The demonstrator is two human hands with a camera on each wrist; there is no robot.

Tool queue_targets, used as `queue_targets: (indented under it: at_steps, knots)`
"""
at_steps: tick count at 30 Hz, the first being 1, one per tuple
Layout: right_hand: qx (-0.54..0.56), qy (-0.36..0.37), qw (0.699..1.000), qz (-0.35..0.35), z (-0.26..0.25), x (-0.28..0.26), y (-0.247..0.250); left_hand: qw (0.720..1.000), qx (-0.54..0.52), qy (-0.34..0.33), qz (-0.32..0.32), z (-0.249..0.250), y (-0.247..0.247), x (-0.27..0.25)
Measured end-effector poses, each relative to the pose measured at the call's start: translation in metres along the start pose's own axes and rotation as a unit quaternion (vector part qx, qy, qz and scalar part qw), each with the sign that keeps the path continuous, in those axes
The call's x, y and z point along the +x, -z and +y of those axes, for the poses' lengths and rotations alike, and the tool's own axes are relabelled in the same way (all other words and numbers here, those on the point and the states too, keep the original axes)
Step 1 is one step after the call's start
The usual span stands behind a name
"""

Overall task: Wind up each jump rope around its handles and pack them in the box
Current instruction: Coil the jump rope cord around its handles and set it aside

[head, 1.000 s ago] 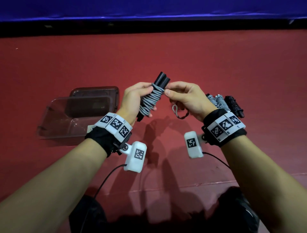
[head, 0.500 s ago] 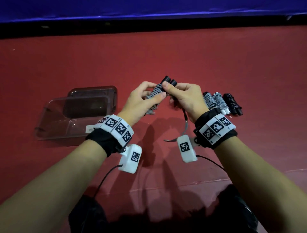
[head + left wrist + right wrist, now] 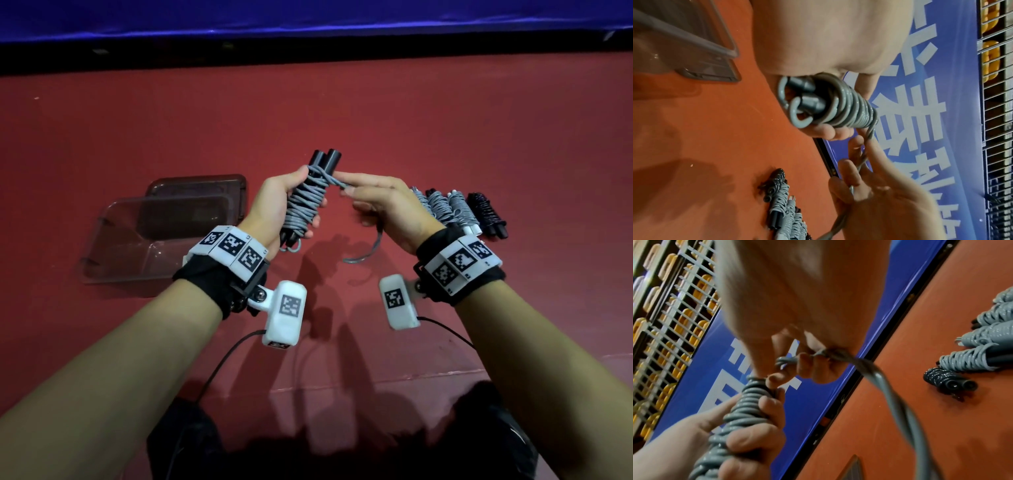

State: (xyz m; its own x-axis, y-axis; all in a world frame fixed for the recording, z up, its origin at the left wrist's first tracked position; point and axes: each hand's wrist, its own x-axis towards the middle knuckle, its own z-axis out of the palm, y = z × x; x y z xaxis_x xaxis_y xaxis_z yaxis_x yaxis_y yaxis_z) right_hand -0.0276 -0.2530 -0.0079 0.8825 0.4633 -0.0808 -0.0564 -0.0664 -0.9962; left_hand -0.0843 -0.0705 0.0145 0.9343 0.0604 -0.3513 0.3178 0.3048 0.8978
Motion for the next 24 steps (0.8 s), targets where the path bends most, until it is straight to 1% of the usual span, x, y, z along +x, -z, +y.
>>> queue_targets:
  at_steps: [1,3,5,6,8,10,11,12,14,15,16,17,18,19,20,21,22,24]
  knots:
    - [-0.007,0.005,1.0,0.017,-0.001,0.0,0.001,1.0,0.002,0.004,-0.003,-0.001,0.0,-0.001]
    - [-0.048,0.044,0.996,0.059,0.0,0.001,0.002,1.0,0.001,0.011,-0.011,-0.005,-0.003,-0.003]
    - [-0.049,0.047,0.996,0.066,0.004,0.001,0.001,1.0,0.008,0.02,-0.022,-0.008,-0.005,-0.005]
    - [-0.026,0.035,0.998,0.047,0.006,0.0,0.001,0.999,0.006,0.032,-0.037,-0.01,-0.006,-0.007]
    - [0.036,0.005,0.999,-0.025,0.007,-0.003,0.004,0.993,-0.022,0.073,-0.088,-0.01,-0.006,-0.009]
    - [0.076,-0.012,0.993,-0.094,0.004,-0.007,0.005,0.983,-0.055,0.113,-0.131,-0.011,-0.006,-0.011]
    - [0.086,-0.012,0.99,-0.108,0.004,-0.01,0.003,0.979,-0.07,0.129,-0.143,-0.012,-0.005,-0.012]
    - [0.092,-0.009,0.99,-0.106,0.005,-0.01,0.002,0.975,-0.083,0.143,-0.149,-0.012,-0.006,-0.012]
    - [0.096,-0.003,0.994,-0.059,0.007,-0.01,-0.004,0.975,-0.083,0.153,-0.138,-0.013,-0.009,-0.013]
    - [0.091,-0.004,0.996,-0.022,0.007,-0.009,-0.008,0.98,-0.067,0.144,-0.117,-0.014,-0.012,-0.011]
    - [0.083,-0.006,0.996,0.015,0.007,-0.008,-0.011,0.988,-0.046,0.118,-0.086,-0.015,-0.014,-0.01]
    - [0.073,-0.007,0.996,0.05,0.008,-0.007,-0.013,0.996,-0.016,0.069,-0.044,-0.018,-0.015,-0.007]
    - [0.066,-0.009,0.994,0.082,0.009,-0.006,-0.014,1.0,0.028,0.005,0.001,-0.021,-0.014,-0.003]
    - [0.061,-0.013,0.992,0.107,0.01,-0.005,-0.014,0.994,0.089,-0.061,0.035,-0.023,-0.012,0.0]
    - [0.057,-0.02,0.99,0.128,0.011,-0.005,-0.014,0.98,0.154,-0.113,0.048,-0.024,-0.008,0.002]
    - [0.056,-0.026,0.988,0.142,0.012,-0.004,-0.014,0.967,0.206,-0.144,0.046,-0.024,-0.005,0.003]
    - [0.058,-0.034,0.986,0.15,0.012,-0.004,-0.014,0.959,0.235,-0.155,0.037,-0.023,-0.003,0.003]
    - [0.063,-0.05,0.984,0.16,0.011,-0.005,-0.016,0.953,0.255,-0.161,0.022,-0.019,0.002,0.005]
